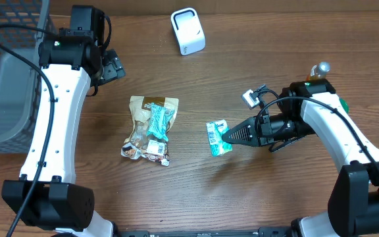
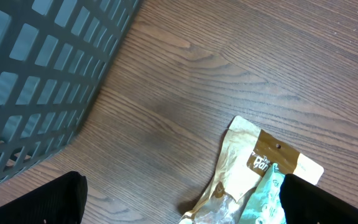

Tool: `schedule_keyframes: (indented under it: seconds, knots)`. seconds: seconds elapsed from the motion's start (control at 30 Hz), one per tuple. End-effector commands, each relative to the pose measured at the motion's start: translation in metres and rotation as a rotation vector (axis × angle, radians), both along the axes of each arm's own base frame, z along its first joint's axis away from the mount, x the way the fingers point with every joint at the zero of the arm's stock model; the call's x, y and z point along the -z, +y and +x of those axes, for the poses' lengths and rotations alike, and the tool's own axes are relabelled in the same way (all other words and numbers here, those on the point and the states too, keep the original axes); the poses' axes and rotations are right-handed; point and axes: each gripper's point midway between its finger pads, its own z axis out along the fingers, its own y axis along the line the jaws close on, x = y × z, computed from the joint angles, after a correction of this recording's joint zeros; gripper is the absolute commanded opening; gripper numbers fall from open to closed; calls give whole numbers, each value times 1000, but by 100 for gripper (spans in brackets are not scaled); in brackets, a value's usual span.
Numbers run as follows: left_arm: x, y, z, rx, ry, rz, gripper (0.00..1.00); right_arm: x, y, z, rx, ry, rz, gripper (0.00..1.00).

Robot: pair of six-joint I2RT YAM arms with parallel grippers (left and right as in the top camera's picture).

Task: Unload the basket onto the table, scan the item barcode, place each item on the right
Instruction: 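Lift the tissue pack and rotate it with the right gripper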

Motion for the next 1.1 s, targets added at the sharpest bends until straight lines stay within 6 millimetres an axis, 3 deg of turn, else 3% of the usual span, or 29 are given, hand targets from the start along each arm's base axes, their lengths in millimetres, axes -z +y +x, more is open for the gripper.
schedule_keyframes:
  seconds: [0.0, 0.63, 0.87, 1.07]
  knots:
    - [-12, 0, 1, 18, -30, 17, 100, -15, 1, 1, 28, -47, 56, 4]
    - [-12, 0, 1, 18, -30, 17, 100, -2, -1, -4, -9, -12, -25, 4]
    - [-12, 0, 1, 18, -30, 17, 99, 26, -6, 0, -34, 25, -177, 4]
    - [-12, -1, 1, 19, -30, 17, 100, 63, -14, 26, 21, 19, -376, 4]
